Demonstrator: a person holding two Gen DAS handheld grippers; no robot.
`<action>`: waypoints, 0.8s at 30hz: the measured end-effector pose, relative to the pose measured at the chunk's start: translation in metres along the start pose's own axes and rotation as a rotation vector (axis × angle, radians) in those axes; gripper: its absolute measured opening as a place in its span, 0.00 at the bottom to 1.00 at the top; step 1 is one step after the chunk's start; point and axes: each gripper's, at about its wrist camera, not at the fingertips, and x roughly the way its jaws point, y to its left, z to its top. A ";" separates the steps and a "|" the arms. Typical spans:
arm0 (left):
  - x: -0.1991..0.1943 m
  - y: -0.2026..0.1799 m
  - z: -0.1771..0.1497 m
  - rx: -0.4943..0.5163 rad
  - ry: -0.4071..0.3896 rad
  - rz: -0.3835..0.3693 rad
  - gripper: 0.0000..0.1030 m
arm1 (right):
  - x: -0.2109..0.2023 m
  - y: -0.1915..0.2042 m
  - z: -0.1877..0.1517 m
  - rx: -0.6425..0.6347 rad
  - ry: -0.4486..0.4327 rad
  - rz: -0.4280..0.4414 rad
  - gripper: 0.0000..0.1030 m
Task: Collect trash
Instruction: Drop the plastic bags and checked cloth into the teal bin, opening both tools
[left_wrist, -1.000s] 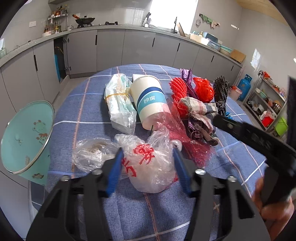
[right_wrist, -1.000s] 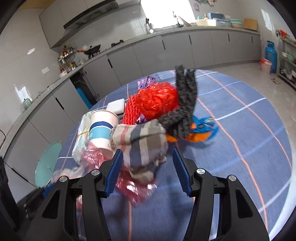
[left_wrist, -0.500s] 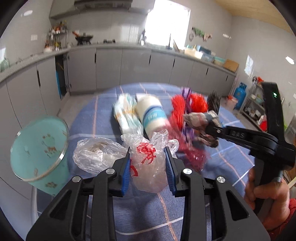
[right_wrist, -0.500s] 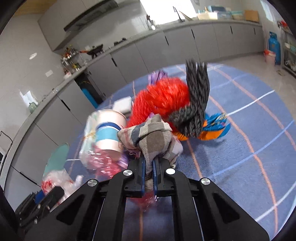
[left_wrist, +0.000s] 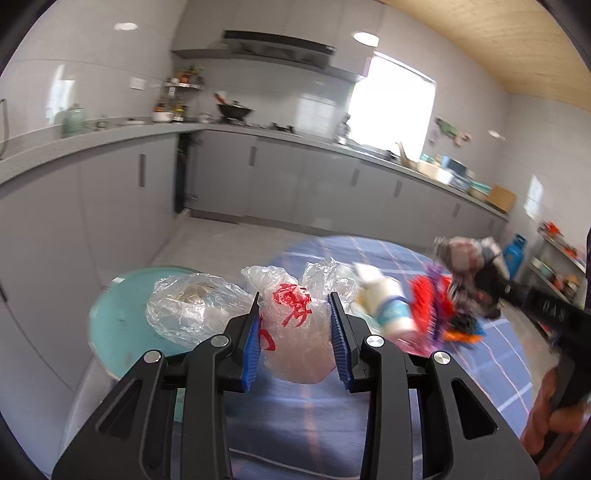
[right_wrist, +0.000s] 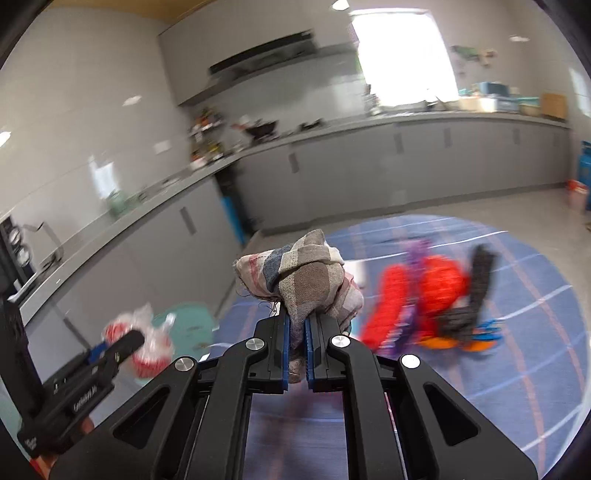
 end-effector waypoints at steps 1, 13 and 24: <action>-0.001 0.009 0.004 -0.009 -0.008 0.026 0.33 | 0.007 0.009 0.001 -0.011 0.011 0.013 0.07; 0.023 0.105 0.037 -0.116 -0.026 0.242 0.33 | 0.103 0.115 -0.018 -0.130 0.177 0.166 0.07; 0.073 0.145 0.017 -0.167 0.078 0.270 0.33 | 0.179 0.150 -0.048 -0.148 0.354 0.241 0.09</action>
